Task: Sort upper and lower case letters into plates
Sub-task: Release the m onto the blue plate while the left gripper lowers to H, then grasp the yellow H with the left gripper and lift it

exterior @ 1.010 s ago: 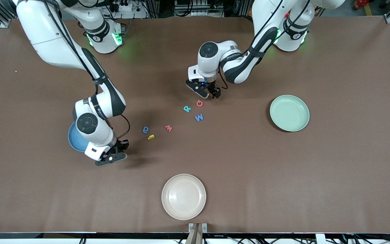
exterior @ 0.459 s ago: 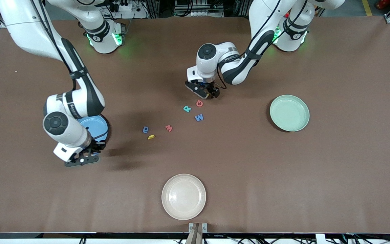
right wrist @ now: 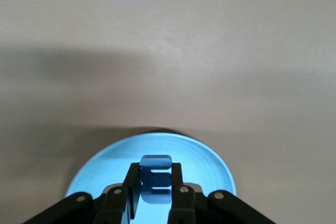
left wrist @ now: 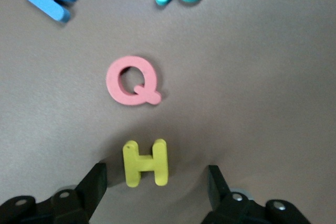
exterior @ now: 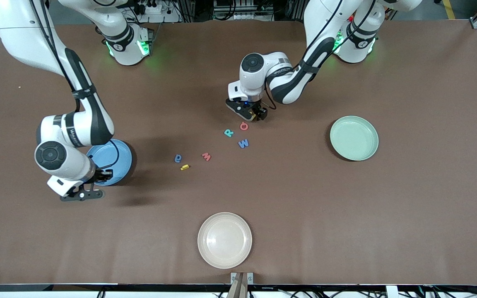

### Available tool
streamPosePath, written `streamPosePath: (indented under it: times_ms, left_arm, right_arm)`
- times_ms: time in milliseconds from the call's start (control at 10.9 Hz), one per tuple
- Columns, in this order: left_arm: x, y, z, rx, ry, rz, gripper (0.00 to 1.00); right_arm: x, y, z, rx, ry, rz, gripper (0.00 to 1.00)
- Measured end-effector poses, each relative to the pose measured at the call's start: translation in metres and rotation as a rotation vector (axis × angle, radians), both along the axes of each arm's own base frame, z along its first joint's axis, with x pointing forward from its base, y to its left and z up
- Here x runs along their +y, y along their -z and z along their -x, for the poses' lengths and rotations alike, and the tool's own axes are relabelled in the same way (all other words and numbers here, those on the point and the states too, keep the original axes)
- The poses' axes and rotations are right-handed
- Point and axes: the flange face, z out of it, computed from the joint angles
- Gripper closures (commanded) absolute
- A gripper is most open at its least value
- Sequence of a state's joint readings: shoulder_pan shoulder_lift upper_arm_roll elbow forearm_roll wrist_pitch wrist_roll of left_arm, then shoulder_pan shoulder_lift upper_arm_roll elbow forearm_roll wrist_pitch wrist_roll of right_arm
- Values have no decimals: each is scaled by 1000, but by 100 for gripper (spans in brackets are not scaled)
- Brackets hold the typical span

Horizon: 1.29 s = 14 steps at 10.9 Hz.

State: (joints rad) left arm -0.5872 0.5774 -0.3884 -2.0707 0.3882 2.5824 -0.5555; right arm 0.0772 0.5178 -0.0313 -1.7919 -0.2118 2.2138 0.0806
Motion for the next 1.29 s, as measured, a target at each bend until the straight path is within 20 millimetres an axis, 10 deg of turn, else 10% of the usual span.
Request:
streamPosePath:
  times_ms: [276,459,827,1286]
  left_arm:
    - [-1,-2,-6,-7,-7,6,35]
    - [-2,-3,-6,-8,-7,8,43]
    - [-4,-6,-8,-14,-8,13,86]
    - [-4,-7,-9,-15,-7,12,99]
  right_arm:
    - [-3,12,12,63,9,10,88]
    - [-3,21,19,86,10,12,4]
    - [-5,15,19,84,13,13,0]
    - [8,8,16,60,38,-10,0]
